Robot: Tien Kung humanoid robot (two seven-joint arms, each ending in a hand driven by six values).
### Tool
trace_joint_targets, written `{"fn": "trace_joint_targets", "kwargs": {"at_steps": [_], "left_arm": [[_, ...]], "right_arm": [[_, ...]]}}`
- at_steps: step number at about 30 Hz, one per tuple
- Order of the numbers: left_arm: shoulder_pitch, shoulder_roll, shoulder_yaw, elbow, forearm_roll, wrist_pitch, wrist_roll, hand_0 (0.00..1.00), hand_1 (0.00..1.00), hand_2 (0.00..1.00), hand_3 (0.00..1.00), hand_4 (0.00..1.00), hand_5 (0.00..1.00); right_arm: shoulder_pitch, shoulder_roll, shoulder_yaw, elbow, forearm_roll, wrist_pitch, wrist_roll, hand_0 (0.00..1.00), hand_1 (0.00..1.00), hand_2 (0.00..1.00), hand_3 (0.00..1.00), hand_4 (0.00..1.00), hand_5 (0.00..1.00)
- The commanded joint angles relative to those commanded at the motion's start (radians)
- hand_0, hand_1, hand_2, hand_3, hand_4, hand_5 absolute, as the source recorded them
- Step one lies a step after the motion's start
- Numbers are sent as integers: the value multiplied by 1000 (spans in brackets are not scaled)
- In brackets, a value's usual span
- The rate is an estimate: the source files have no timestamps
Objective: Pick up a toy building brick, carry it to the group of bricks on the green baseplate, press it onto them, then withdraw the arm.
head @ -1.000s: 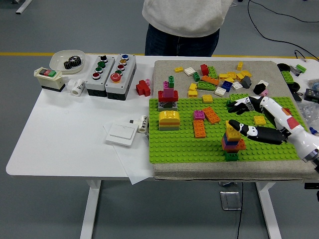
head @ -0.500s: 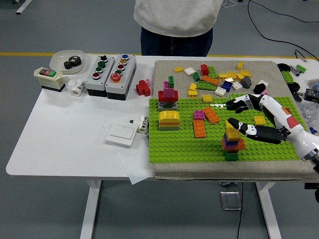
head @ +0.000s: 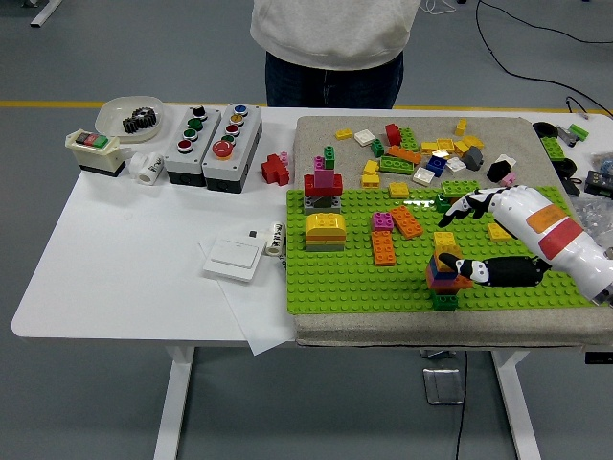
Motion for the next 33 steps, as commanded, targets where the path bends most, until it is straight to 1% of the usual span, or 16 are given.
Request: {"fn": "trace_joint_targets", "kwargs": {"at_steps": [8, 12, 22, 23, 33], "left_arm": [[-1, -1, -2, 0, 3, 0, 1, 740, 725, 717, 589, 638, 661], [0, -1, -1, 0, 3, 0, 0, 740, 724, 717, 589, 639, 662], [3, 0, -6, 0, 13, 0, 3, 741, 725, 718, 589, 639, 662], [3, 1, -6, 0, 14, 0, 3, 739, 724, 717, 588, 640, 663], [3, 0, -6, 0, 14, 0, 2, 740, 725, 718, 589, 639, 663]], "right_arm": [[7, -1, -28, -8, -105, 9, 11, 550, 601, 646, 556, 806, 422], [10, -1, -43, -20, -131, 14, 12, 554, 597, 648, 557, 803, 420], [14, 2, -62, -43, -135, 19, 17, 570, 597, 648, 560, 803, 419], [14, 2, -63, -46, -133, 19, 17, 573, 596, 651, 560, 830, 445], [16, 4, -69, -60, -120, 22, 19, 578, 595, 650, 560, 832, 445]]}}
